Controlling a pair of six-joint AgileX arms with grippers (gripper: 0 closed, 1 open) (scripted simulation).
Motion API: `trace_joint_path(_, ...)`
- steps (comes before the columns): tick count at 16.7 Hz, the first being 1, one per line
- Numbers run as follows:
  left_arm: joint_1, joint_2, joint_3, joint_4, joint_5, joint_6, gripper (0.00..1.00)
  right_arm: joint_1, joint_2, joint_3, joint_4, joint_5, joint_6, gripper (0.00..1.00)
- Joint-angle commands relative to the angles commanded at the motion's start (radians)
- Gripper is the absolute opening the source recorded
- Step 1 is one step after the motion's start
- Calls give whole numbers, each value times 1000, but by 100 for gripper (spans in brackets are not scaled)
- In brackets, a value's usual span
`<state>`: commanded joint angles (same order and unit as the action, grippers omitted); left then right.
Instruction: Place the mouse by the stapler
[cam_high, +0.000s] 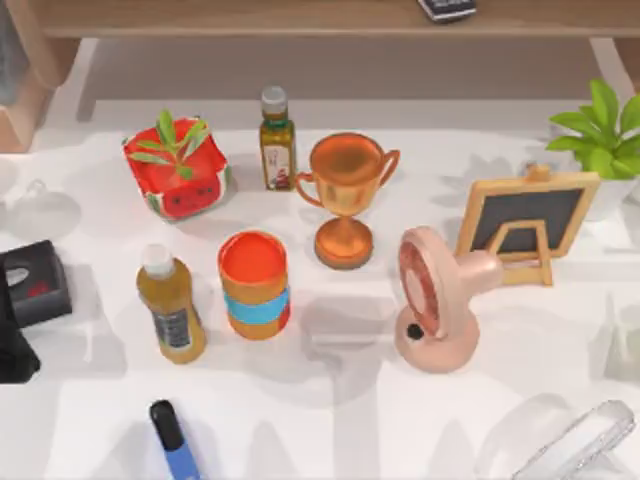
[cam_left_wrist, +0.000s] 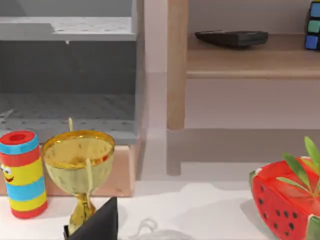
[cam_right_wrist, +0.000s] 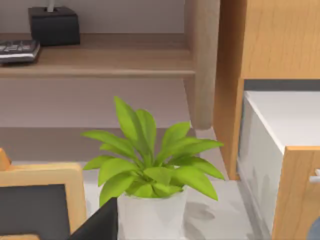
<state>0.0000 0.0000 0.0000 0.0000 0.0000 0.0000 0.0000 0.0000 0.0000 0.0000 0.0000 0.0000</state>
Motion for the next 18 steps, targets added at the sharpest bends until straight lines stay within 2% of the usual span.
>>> trace_joint_path(4, 0, 0, 0, 0, 0, 0, 100, -9, 29, 29, -26, -1, -12, 100)
trace_joint_path(8, 0, 0, 0, 0, 0, 0, 100, -49, 212, 210, -166, -6, -74, 100)
trace_joint_path(12, 0, 0, 0, 0, 0, 0, 100, -97, 553, 545, -365, -14, -160, 100)
trace_joint_path(18, 0, 0, 0, 0, 0, 0, 100, -185, 1239, 1206, -688, -24, -299, 100)
